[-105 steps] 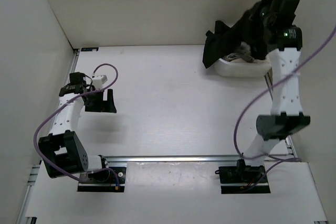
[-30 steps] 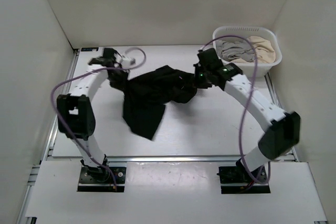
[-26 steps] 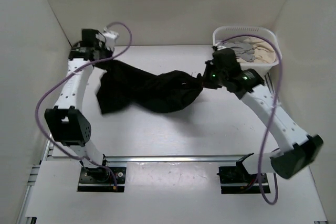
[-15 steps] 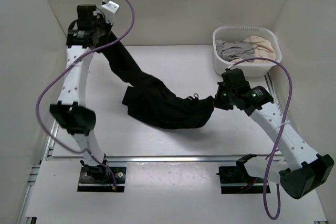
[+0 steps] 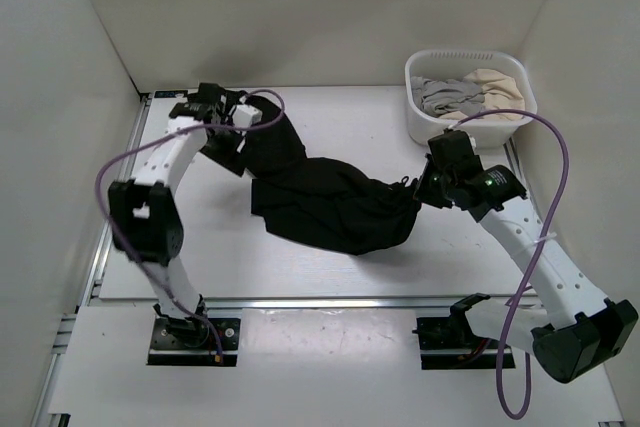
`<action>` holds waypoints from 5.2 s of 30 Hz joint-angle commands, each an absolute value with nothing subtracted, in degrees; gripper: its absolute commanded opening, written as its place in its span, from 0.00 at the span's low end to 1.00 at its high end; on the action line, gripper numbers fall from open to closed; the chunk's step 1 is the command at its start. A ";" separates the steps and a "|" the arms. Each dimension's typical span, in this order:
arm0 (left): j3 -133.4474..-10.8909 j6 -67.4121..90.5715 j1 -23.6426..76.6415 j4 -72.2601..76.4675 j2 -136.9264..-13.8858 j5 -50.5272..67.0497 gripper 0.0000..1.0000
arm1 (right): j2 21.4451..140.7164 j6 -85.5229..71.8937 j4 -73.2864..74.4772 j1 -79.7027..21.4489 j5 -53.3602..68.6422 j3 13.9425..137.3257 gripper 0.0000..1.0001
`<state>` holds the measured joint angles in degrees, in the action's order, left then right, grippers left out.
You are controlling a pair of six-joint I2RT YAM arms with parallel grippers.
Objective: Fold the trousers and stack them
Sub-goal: Flatten the trousers out
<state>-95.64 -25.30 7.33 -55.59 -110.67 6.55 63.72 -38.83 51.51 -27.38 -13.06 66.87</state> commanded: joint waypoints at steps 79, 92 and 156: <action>-62.05 -35.07 -16.52 -40.53 -98.51 -10.01 1.00 | 53.96 -49.57 49.04 -25.49 -28.92 51.15 0.00; -64.95 -32.34 -22.14 -34.79 -101.08 -9.94 0.14 | 49.22 -53.00 55.01 -25.49 -36.73 50.01 0.00; -71.98 -26.89 -33.05 -52.56 -111.01 16.27 0.14 | 48.24 -60.05 37.03 -21.46 -35.96 27.51 0.00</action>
<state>-73.80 -25.36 -32.38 -50.54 -110.56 13.91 46.41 -59.51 47.37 -23.77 -35.57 27.55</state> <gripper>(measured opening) 0.151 0.013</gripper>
